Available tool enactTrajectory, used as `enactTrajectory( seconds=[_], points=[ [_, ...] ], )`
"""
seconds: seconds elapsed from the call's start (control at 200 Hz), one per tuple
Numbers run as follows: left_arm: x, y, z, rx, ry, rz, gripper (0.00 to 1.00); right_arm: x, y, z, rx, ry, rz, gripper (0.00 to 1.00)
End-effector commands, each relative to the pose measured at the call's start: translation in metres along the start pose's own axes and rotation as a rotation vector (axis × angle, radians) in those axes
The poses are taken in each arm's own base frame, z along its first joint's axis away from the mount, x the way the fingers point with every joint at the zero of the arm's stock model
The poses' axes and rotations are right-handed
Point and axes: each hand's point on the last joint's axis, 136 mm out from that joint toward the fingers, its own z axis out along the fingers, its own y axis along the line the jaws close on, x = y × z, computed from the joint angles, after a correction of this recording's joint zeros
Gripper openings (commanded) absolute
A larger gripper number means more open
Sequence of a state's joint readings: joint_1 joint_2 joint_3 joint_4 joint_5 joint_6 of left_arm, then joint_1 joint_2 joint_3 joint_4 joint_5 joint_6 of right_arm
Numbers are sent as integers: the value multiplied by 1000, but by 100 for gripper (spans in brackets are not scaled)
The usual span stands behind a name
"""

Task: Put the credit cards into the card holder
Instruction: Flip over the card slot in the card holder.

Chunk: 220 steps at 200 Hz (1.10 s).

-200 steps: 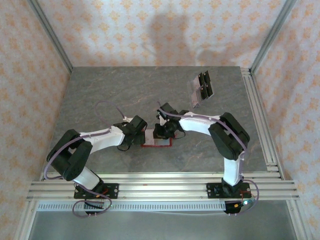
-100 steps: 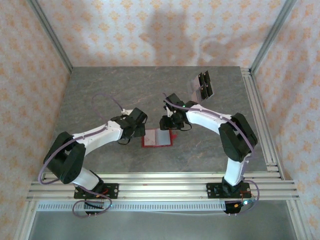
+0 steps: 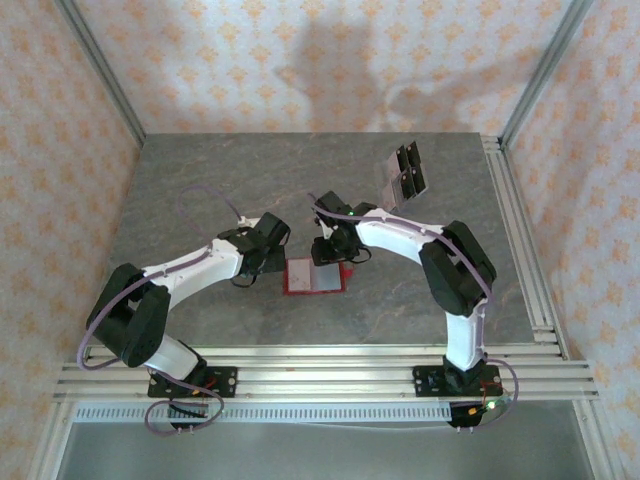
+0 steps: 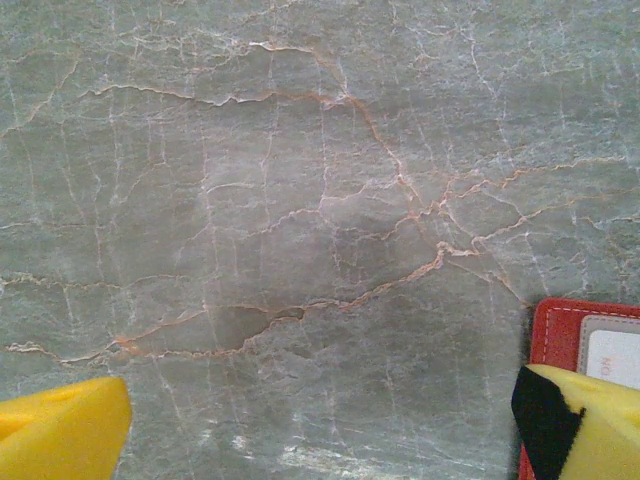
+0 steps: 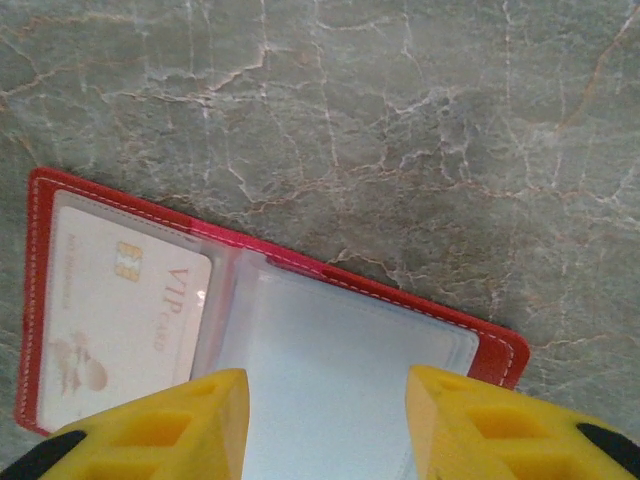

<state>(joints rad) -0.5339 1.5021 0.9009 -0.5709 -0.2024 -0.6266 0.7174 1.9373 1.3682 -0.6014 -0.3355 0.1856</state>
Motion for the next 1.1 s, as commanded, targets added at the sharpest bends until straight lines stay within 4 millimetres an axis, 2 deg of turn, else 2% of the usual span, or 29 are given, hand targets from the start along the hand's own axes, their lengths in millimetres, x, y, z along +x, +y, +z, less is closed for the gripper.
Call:
enactTrajectory(
  seconds=[0.0,0.255,0.5,0.856,1.096],
  points=[
    [-7,9,-8,-21,-18,5,100,1,-12,4,68,13,-18,45],
    [-6,10,-7,-19,-13,4,100,10,-14,20,68,56,-20,44],
    [-5,8,-6,-11,-11,-2,100,15,-7,22,19,71,-1,26],
    [-4,1,-8,41,-10,-2,100,14,19,16,-127,65,64,28],
    [-2,-17,-17,184,-23,4,100,13,26,18,-171,63,93,28]
  ],
)
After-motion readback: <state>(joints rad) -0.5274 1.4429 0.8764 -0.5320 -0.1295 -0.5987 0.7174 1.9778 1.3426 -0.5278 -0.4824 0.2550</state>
